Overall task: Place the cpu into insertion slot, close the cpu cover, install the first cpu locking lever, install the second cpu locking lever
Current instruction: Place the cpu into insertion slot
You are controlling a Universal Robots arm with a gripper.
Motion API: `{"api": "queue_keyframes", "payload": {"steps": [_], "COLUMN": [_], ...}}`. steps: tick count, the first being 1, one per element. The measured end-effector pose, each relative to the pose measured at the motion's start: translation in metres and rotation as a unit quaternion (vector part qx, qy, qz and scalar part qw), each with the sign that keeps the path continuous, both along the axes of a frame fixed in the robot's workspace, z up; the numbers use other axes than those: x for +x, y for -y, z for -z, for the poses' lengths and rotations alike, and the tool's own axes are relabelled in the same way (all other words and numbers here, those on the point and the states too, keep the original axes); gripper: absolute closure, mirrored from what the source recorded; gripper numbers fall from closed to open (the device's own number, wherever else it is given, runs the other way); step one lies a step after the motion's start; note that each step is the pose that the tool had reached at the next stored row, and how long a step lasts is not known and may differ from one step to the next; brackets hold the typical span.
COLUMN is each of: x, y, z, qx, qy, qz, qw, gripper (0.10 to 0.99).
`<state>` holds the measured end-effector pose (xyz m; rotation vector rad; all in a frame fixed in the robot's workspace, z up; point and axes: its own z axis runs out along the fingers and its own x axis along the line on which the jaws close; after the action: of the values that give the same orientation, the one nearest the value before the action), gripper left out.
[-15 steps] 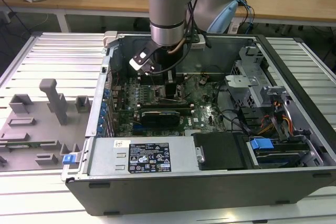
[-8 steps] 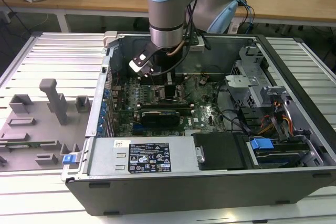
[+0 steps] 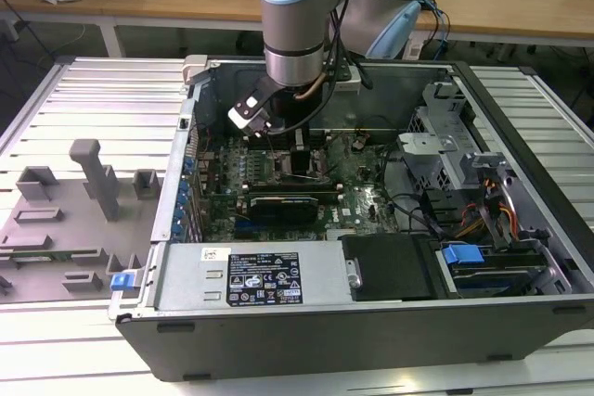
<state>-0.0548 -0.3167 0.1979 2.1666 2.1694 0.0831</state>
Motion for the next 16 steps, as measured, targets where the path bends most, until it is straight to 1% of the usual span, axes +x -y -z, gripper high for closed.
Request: {"api": "queue_keyframes", "payload": {"steps": [1,2,5,6,8,9,13,14,16], "x": [0.0000,0.0000,-0.0001,-0.0001,-0.0001,0.0000,-0.0001,-0.0001,-0.0001], "y": [0.0000,0.0000,0.0001,0.0001,0.0001,0.0001,0.0001,0.0001,0.0002], "z": [0.0000,-0.0001,-0.0002,-0.0013,-0.0063,-0.0070,-0.0070,-0.0071,-0.0071], "qx": [-0.0001,-0.0002,-0.0003,-0.0004,-0.0004,-0.0003,-0.0009,-0.0009,-0.0012], "qy": [0.0000,0.0000,-0.0002,-0.0002,-0.0001,-0.0001,-0.0001,-0.0001,-0.0002], "qz": [0.000,0.000,0.000,0.000,0.000,0.000,0.000,0.000,0.000], "qw": [1.0000,1.0000,1.0000,1.0000,1.0000,1.0000,1.0000,1.0000,1.0000], "gripper": [0.533,0.471,0.471,0.471,0.471,0.471,0.471,0.486,0.616]}}
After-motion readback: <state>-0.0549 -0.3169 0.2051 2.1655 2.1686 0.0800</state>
